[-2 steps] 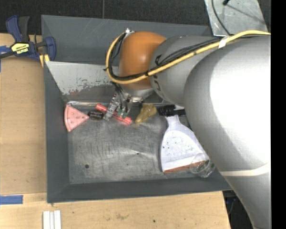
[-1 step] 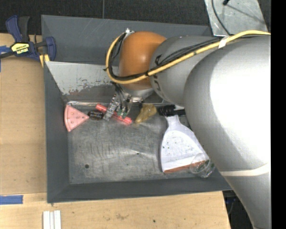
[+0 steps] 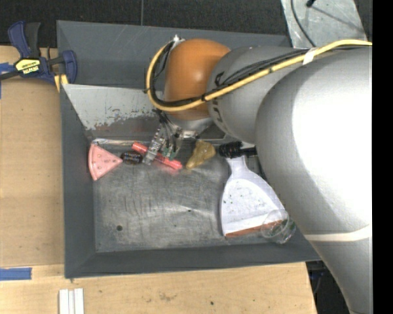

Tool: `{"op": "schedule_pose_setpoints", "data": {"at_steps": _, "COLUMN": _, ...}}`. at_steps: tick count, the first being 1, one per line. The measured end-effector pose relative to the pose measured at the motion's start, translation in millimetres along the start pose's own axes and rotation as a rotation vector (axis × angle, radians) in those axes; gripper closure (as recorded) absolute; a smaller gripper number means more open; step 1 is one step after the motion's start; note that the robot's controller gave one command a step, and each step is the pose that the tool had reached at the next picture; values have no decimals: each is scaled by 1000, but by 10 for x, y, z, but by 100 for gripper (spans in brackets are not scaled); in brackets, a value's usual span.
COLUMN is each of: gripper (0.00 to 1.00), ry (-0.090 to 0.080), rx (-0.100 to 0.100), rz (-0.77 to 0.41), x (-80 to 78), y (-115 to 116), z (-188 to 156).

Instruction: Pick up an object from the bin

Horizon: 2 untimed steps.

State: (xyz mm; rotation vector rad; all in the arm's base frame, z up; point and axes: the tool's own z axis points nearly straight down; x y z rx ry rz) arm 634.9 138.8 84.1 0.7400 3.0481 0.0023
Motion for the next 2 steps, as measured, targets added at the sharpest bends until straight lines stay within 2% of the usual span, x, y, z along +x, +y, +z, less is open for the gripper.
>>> {"op": "schedule_pose_setpoints", "data": {"at_steps": 1, "gripper": 100, "ry": -3, "rx": -3, "rz": 0, "x": -14, "y": 5, "z": -621}}
{"op": "schedule_pose_setpoints", "data": {"at_steps": 2, "gripper": 100, "ry": 0, "rx": -1, "rz": -1, "x": -13, "y": 3, "z": -686}}
